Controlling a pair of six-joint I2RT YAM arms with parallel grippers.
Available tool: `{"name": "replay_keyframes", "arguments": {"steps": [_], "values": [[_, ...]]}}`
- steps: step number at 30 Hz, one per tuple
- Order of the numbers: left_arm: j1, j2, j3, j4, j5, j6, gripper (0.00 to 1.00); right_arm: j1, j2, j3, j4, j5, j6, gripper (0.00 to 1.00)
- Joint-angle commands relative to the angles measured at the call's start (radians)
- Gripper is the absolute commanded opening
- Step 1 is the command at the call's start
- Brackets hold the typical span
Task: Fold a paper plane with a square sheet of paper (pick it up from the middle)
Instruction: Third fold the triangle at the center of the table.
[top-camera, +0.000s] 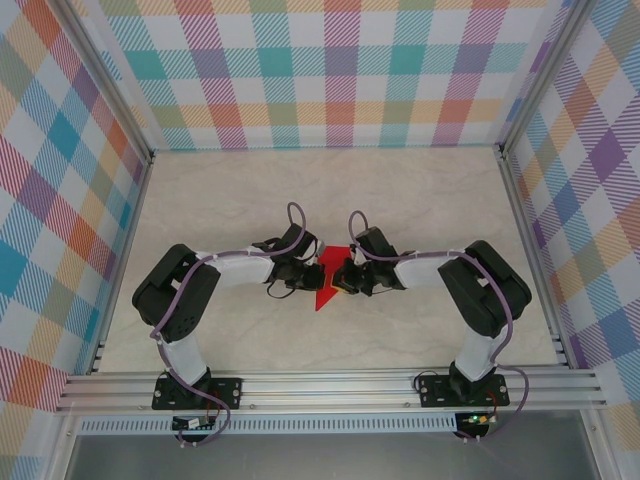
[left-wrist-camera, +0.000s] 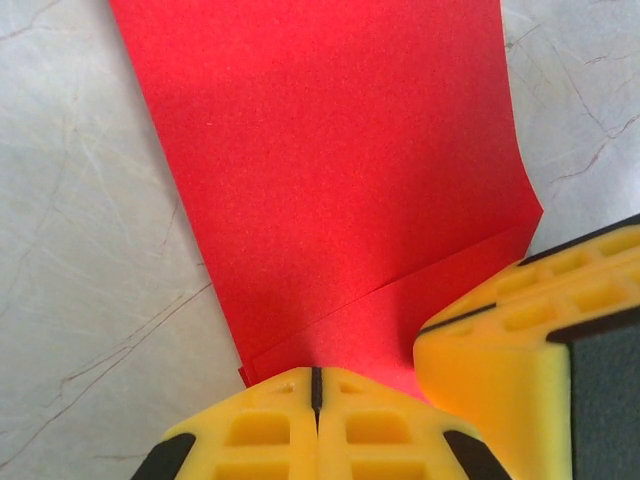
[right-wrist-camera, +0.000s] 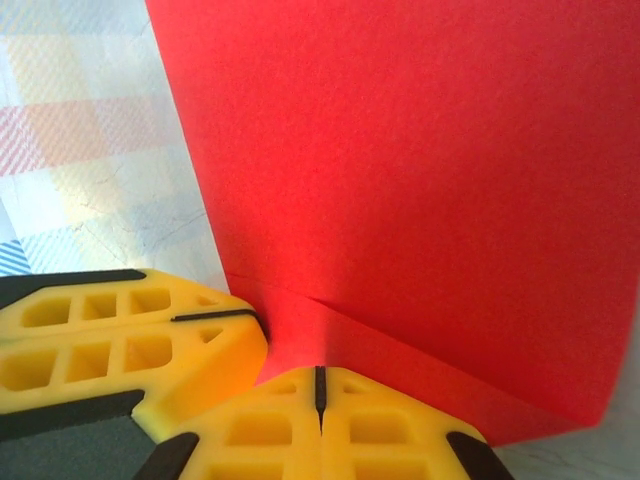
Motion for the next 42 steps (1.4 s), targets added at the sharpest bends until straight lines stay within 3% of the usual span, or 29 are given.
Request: {"name": "replay_keyframes", "arguments": {"steps": [1, 6, 17, 42], "values": [[0.010, 0.030, -0.042, -0.046, -0.051, 0.014, 0.04, -0.011, 0.008, -0.003, 0.032, -0.001, -0.019, 0.02], [0.009, 0.030, -0.039, -0.049, -0.051, 0.016, 0.04, -0.010, 0.084, -0.055, 0.098, 0.008, 0.040, 0.00], [0.009, 0.027, -0.043, -0.060, -0.061, 0.021, 0.03, -0.043, -0.033, -0.041, 0.034, 0.035, -0.024, 0.00], [0.009, 0.020, -0.046, -0.066, -0.060, 0.025, 0.02, -0.146, 0.053, -0.087, 0.156, -0.024, -0.020, 0.01]]}}
